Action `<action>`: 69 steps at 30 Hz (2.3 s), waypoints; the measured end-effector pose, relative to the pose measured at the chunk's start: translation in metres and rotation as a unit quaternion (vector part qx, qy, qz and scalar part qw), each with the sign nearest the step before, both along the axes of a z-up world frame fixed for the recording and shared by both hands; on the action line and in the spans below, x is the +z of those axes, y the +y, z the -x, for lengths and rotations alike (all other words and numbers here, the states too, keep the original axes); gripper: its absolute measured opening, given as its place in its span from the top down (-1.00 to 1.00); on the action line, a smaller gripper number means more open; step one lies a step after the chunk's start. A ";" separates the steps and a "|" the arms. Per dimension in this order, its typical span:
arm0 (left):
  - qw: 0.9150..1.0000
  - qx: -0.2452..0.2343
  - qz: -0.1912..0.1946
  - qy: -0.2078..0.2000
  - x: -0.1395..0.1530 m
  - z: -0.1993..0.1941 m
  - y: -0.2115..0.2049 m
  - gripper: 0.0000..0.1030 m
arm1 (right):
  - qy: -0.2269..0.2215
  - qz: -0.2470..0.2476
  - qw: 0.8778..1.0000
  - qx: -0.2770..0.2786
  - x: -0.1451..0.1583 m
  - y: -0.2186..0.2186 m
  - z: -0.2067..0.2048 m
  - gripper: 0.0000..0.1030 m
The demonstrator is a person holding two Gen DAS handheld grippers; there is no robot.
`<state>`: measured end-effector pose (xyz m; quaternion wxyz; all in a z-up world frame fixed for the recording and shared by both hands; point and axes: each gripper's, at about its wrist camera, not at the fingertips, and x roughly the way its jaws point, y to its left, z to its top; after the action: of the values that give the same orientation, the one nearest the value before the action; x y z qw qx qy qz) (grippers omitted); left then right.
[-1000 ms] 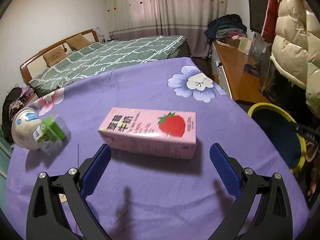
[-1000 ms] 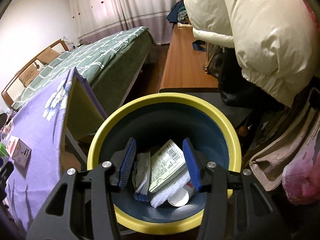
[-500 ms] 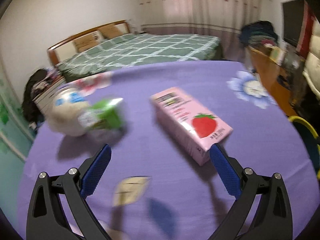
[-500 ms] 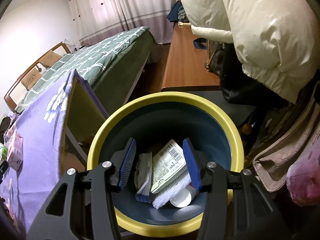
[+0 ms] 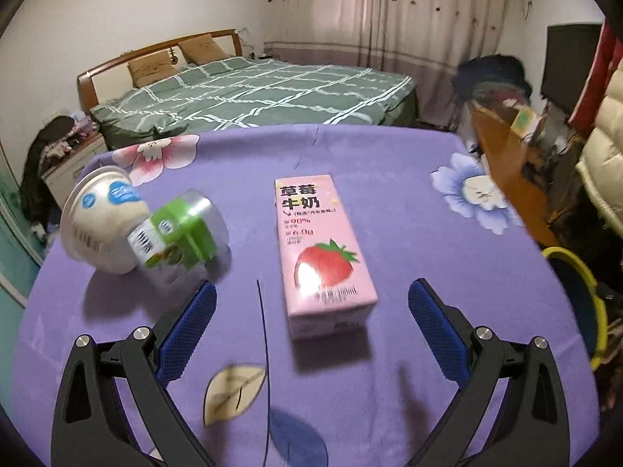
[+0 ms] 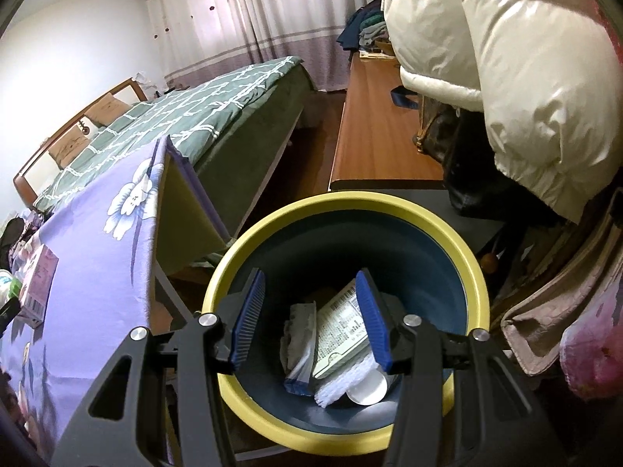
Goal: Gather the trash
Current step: 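Reach the left gripper to the pink strawberry milk carton and grasp it, then carry the milk carton over the yellow bin and open the left gripper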
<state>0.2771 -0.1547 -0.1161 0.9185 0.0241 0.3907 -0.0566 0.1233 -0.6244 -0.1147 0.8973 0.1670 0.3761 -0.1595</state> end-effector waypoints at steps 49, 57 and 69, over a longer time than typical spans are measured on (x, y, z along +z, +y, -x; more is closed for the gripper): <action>0.945 -0.323 0.001 0.055 0.012 0.069 -0.296 0.01 | -0.015 0.020 0.998 -0.049 0.016 -0.038 0.109 0.08; 0.938 -0.339 0.004 0.072 0.001 0.070 -0.330 0.01 | -0.011 0.017 0.998 -0.063 0.012 -0.047 0.121 0.08; 0.948 -0.316 0.026 0.019 0.032 0.079 -0.282 -0.70 | -0.009 0.016 0.999 -0.052 0.011 -0.040 0.113 0.07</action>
<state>0.1978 -0.4370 -0.0839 0.8462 0.1216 0.3785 -0.3548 0.0101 -0.6649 -0.1036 0.8935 0.1736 0.3568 -0.2101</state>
